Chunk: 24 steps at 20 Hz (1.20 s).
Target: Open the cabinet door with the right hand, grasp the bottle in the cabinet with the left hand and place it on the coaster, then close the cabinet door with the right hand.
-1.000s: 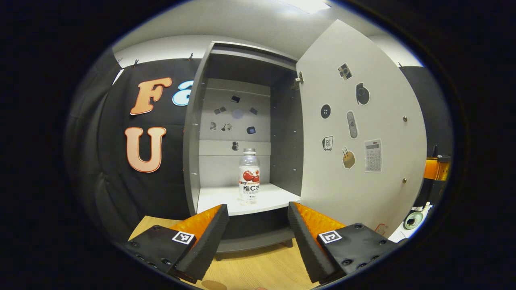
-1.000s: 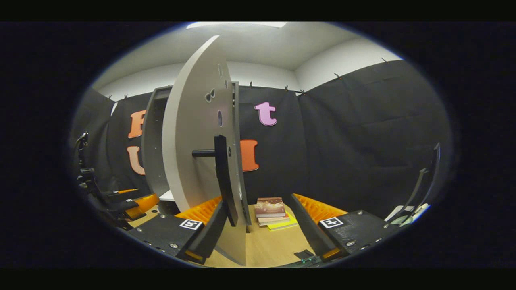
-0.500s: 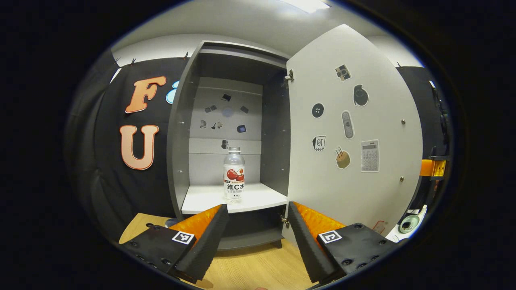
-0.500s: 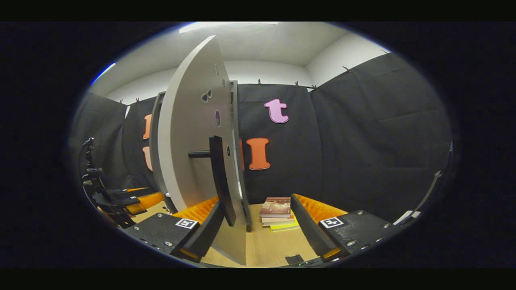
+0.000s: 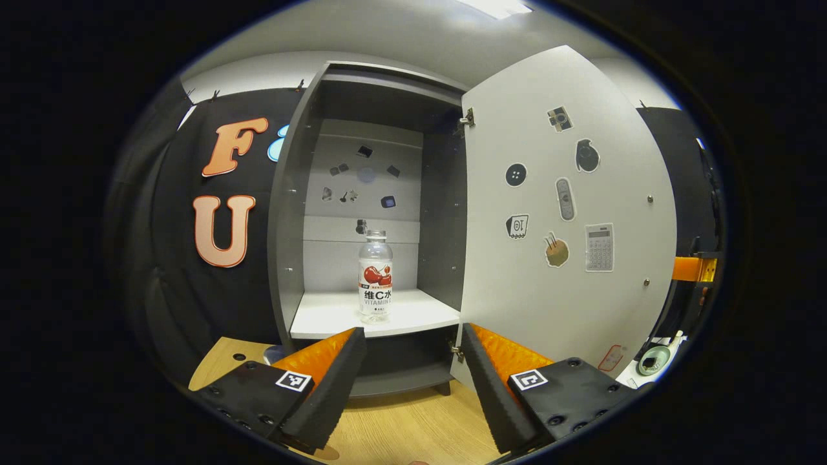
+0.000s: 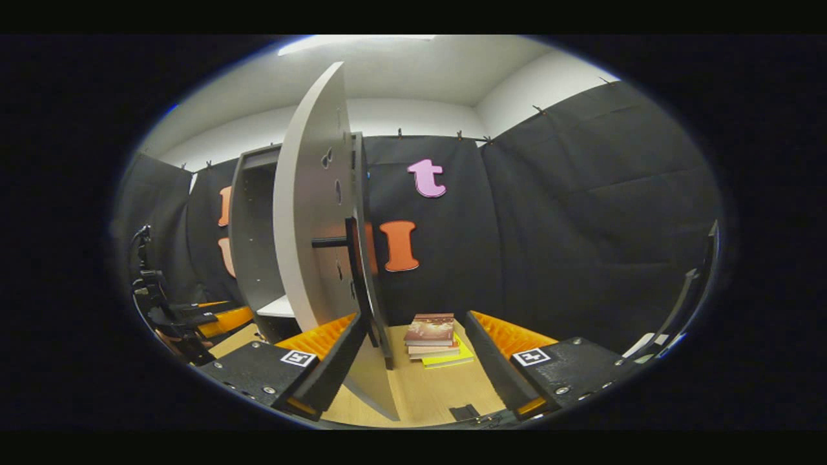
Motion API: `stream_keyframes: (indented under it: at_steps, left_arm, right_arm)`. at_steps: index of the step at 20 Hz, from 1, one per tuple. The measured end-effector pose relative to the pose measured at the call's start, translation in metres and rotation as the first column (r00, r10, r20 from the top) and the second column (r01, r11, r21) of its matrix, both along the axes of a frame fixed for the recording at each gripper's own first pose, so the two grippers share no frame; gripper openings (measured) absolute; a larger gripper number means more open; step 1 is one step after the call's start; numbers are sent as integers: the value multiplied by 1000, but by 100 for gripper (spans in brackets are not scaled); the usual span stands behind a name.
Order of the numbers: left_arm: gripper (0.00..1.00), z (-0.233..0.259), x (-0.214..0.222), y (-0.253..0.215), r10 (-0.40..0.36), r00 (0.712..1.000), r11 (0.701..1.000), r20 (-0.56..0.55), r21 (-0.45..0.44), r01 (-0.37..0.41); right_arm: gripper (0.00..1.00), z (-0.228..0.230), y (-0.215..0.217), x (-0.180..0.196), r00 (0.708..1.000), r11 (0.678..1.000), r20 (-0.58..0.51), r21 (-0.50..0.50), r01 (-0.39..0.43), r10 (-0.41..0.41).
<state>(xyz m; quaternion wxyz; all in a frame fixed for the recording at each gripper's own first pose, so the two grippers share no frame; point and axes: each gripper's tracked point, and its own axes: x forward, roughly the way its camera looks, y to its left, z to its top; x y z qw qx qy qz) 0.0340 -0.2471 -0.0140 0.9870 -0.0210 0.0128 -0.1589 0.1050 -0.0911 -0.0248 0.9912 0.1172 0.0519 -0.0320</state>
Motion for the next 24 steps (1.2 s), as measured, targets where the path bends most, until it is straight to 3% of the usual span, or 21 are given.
stream_keyframes:
  at_steps: [9, 13, 14, 21, 24]
  left_arm:
    - [96, -1, 3, 11, -30, 999, 1000, -14, -3, 30]
    - [96, 0, 18, 26, -32, 999, 999, -15, -4, 32]
    - [96, 1, 25, 29, -39, 999, 999, -14, -7, 39]
    - [96, -2, 100, 49, -60, 998, 998, 11, 6, 60]
    - [96, -13, 134, 38, -113, 994, 994, -10, 1, 113]
  right_arm:
    - [94, 3, -8, -22, 990, 990, -18, 11, 138, -137]
    - [93, 6, -11, -30, 980, 979, -27, -39, 198, -199]
    - [97, 5, -11, -30, 979, 978, -29, -52, 200, -202]
    - [94, 4, 10, -33, 982, 980, -54, -92, 175, -181]
    - [94, 6, 17, -28, 982, 980, -48, -81, 180, -184]
